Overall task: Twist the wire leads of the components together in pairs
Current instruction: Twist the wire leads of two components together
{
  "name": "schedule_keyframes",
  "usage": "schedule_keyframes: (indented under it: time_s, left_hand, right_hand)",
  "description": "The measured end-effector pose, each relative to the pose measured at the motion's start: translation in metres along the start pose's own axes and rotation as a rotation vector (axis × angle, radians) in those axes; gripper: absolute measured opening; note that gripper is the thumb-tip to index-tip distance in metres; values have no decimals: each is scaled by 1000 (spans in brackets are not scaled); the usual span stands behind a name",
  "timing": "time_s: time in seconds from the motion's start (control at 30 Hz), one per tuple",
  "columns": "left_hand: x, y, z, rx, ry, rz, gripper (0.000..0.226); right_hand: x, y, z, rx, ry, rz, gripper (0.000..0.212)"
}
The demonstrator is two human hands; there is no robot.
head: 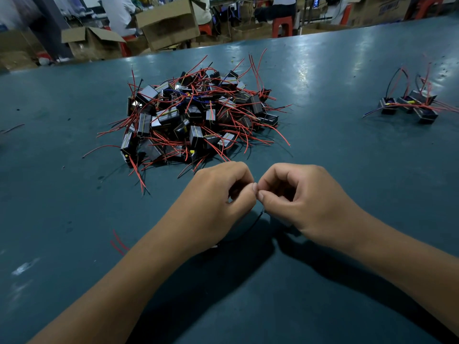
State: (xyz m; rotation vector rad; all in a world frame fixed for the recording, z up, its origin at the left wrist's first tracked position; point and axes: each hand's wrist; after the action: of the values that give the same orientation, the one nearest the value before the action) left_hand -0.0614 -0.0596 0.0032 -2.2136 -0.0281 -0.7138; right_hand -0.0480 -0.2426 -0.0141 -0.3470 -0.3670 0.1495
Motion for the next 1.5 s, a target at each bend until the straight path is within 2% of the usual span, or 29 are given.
schedule_keyframes:
  time_s: [0.07, 0.17, 0.23, 0.3, 0.4, 0.5, 0.67, 0.83, 0.97, 1.1, 1.2, 1.27, 1.4, 1.47, 1.5]
  left_hand:
    - [-1, 3, -3, -29, -119, -7, 21]
    - [-3, 11, -5, -218, -424, -26, 26]
    - [-3, 10, -4, -320, -493, -33, 26]
    - [-4, 0, 0, -292, -312, 3, 23]
    - [2, -19, 9, -91, 116, 26, 7]
    - [5, -19, 18, -21, 339, 28, 19]
    - [5, -9, 19, -13, 460, -88, 11]
    - [6, -11, 17, -15, 487, -124, 9]
    - [7, -11, 15, 1, 472, -136, 13]
    - [6, -13, 12, -31, 384, -86, 15]
    - [4, -14, 7, -98, 265, -24, 12]
    - [1, -13, 3, -176, 106, 9, 13]
    - [-3, -2, -2, -394, -332, 11, 22]
    - [-5, 4, -3, -426, -422, -40, 23]
    - [-6, 4, -4, -397, -388, -64, 21]
  right_hand:
    - [-1, 1, 1, -57, -37, -13, 17]
    - [-1, 2, 1, -143, -79, -39, 15]
    - [0, 1, 0, -150, -71, -51, 15]
    - [2, -2, -1, -90, -22, -38, 17]
    - [6, -7, -1, 21, 39, 31, 16]
    - [8, -11, 0, 120, 65, 87, 15]
    - [8, -13, 0, 194, 54, 198, 17]
    - [7, -14, 0, 288, 63, 254, 10]
    - [7, -12, 1, 281, 51, 229, 9]
    - [5, -12, 2, 198, 27, 172, 12]
    - [3, -12, 2, 21, -81, 98, 12]
    - [3, -11, 4, -66, -149, 45, 8]
    - [1, -6, 2, -187, -218, 2, 6]
    - [1, -5, 0, -178, -175, -4, 11]
    - [1, -5, -1, -162, -145, -12, 13]
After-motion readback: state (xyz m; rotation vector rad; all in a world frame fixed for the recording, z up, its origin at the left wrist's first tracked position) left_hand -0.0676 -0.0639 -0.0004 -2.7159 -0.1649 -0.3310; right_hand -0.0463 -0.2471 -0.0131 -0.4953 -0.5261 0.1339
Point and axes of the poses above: each hand's wrist, its own x-axis towards the middle knuckle, its own y-axis out of the palm, z = x × y, and after that the axes turned 11 degrees about -z, right-handed
